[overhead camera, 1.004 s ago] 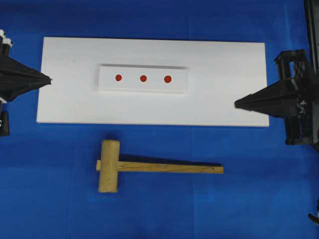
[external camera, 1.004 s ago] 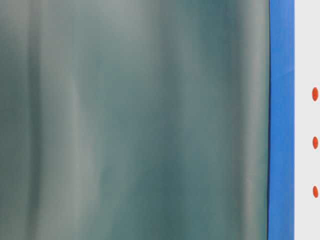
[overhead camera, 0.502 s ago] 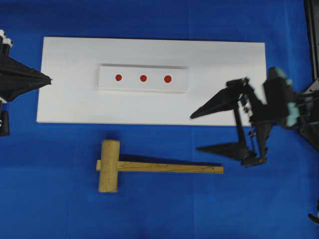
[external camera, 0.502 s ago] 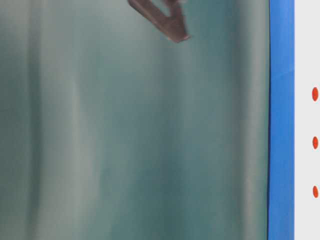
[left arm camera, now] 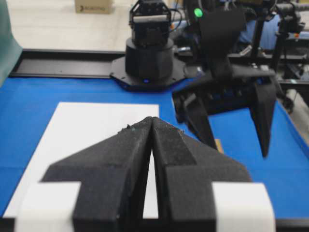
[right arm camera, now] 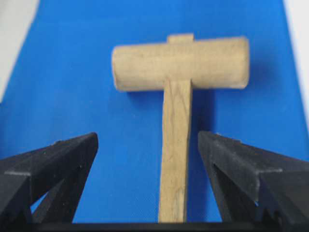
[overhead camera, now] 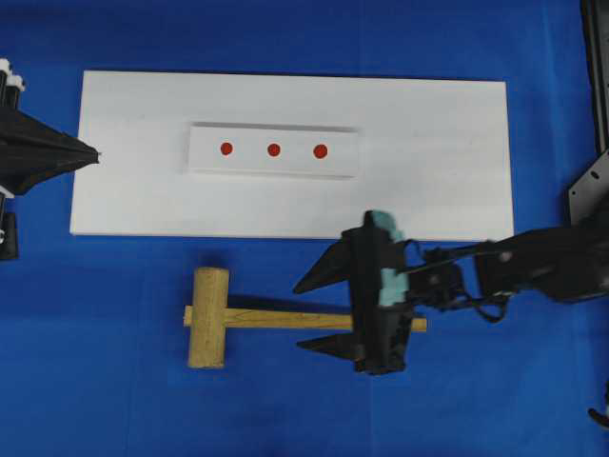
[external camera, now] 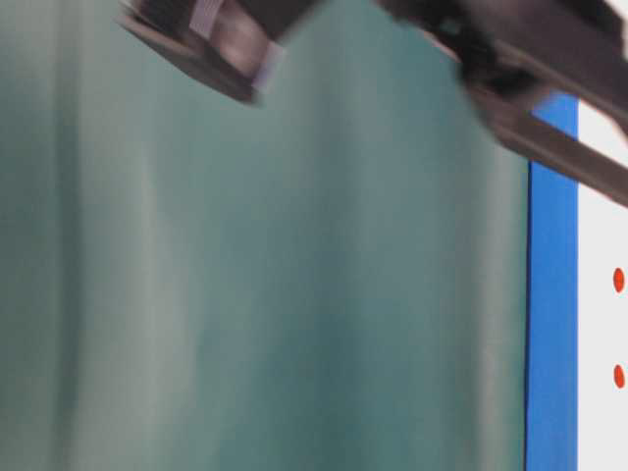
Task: Hit the mark with a hammer.
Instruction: 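Lower the right gripper and close it on the mallet handle end, then lift the mallet with the right gripper over the white board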
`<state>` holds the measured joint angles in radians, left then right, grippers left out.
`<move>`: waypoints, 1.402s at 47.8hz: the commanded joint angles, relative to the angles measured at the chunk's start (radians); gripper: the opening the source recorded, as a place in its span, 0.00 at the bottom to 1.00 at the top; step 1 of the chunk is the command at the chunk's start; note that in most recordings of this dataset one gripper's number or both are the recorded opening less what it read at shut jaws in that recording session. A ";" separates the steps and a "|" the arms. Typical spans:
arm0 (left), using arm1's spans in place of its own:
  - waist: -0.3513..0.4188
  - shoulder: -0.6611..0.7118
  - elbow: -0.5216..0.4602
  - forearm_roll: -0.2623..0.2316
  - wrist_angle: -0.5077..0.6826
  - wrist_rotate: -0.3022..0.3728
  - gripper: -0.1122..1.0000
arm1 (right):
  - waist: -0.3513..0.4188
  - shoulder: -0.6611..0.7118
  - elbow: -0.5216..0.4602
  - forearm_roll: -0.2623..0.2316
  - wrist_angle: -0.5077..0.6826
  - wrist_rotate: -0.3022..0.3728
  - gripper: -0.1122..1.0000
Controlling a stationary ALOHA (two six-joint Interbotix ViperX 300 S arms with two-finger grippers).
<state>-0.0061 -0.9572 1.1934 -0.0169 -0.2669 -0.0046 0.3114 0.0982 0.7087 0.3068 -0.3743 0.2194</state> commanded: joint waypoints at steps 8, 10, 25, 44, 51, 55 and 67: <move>0.000 0.003 -0.008 -0.002 -0.005 -0.002 0.10 | 0.005 0.117 -0.063 0.074 -0.048 -0.005 0.89; 0.000 0.003 -0.008 -0.002 -0.005 -0.002 0.10 | 0.006 0.135 -0.067 0.084 -0.055 -0.005 0.89; 0.000 -0.002 -0.008 -0.002 0.003 0.000 0.10 | 0.023 0.219 -0.087 0.103 -0.058 -0.008 0.89; 0.002 -0.003 -0.006 -0.002 0.003 0.000 0.10 | 0.023 0.259 -0.117 0.104 -0.057 -0.064 0.46; 0.002 -0.003 -0.006 -0.002 0.006 0.002 0.10 | 0.025 0.258 -0.118 0.104 -0.055 -0.086 0.18; 0.002 -0.003 -0.006 -0.002 0.011 0.002 0.10 | 0.025 0.249 -0.115 0.104 -0.055 -0.087 0.18; 0.002 -0.006 -0.008 -0.002 0.014 0.000 0.10 | 0.020 0.083 -0.064 0.101 -0.025 -0.094 0.18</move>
<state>-0.0046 -0.9633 1.1965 -0.0169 -0.2485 -0.0046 0.3329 0.2823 0.6366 0.4111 -0.4004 0.1289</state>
